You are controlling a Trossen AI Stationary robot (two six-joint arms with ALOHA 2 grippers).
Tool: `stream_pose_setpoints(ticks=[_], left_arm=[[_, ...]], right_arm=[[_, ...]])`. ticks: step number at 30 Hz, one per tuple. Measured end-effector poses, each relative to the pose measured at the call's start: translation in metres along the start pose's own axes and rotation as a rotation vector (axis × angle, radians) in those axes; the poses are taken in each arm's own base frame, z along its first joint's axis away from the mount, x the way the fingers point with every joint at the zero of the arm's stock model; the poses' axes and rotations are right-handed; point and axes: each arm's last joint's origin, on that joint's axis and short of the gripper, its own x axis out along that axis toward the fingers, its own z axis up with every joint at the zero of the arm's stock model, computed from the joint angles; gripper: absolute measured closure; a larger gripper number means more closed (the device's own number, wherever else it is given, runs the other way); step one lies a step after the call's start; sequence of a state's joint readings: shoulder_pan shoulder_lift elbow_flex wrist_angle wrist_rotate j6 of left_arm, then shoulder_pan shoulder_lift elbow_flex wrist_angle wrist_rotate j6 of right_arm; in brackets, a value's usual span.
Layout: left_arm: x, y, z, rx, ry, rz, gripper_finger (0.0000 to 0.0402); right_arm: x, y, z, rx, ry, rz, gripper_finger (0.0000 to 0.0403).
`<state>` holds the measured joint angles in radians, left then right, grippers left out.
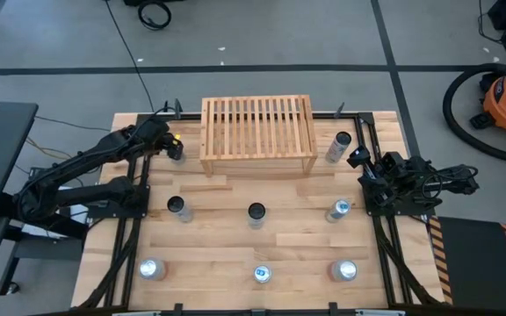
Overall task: Place canned beverage on shelf
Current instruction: Put the white-blue soda can on the shelf aligned with the other white-blue soda can
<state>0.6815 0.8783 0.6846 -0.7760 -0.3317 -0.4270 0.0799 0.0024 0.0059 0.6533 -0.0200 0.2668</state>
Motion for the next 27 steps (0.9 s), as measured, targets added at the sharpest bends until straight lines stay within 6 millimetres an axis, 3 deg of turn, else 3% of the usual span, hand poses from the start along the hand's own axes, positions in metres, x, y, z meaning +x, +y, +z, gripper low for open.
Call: stream_pose_setpoints(ticks=[4, 12, 27], left_arm=[[-0.0001, 0.0, 0.0, 0.001, -0.001, 0.0, 0.0098], [-0.0002, -0.0001, 0.0002, 0.024, -0.003, -0.003, 0.0153], [-0.0016, -0.0024, 0.0025, 0.049, -0.001, -0.064, 0.0153]], right_arm=[[0.0, 0.0, 0.0, 0.0, 0.0, 0.0, 0.0085], [0.0, 0.0, 0.0, 0.0, 0.0, 0.0, 0.0085], [0.0, 0.0, 0.0, 0.0, 0.0, 0.0, 0.0085]])
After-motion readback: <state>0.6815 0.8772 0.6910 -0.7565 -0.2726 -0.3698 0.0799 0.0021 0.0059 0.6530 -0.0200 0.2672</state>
